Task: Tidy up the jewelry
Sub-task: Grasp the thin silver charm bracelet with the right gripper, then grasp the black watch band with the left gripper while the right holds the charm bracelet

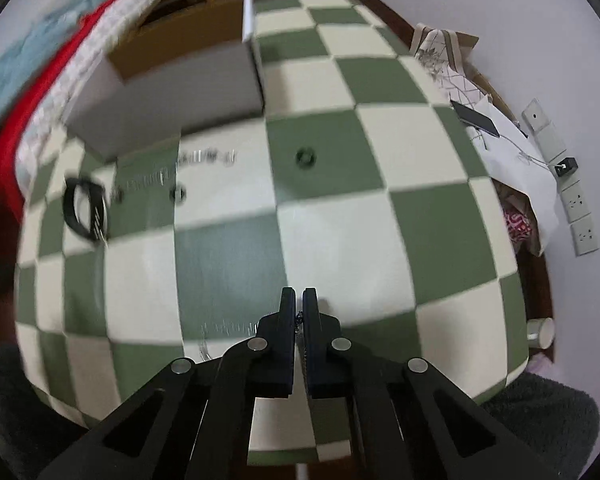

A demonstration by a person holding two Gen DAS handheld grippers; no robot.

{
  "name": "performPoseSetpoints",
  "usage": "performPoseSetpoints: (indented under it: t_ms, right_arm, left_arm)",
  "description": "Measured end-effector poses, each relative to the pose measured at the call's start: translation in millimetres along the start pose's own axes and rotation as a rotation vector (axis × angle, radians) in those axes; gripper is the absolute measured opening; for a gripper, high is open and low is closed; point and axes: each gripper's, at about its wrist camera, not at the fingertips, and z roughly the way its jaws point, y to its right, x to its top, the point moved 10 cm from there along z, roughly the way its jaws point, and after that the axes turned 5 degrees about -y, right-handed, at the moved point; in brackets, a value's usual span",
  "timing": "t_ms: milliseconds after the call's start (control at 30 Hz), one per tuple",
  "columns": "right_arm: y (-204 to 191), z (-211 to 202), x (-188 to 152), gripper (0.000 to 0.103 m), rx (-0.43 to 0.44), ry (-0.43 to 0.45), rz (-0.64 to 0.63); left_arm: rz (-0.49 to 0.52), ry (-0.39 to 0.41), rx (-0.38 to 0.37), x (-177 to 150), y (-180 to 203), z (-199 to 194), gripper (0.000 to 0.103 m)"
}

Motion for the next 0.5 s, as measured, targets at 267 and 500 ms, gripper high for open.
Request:
performPoseSetpoints:
  t_ms: [267, 500]
  right_arm:
    - [0, -8, 32, 0.003, 0.052, 0.022, 0.057]
    - [19, 5, 52, 0.003, 0.091, 0.015, 0.085]
  left_arm:
    - [0.005, -0.135, -0.112, 12, 49, 53, 0.069]
    - [0.123, -0.087, -0.076, 15, 72, 52, 0.005]
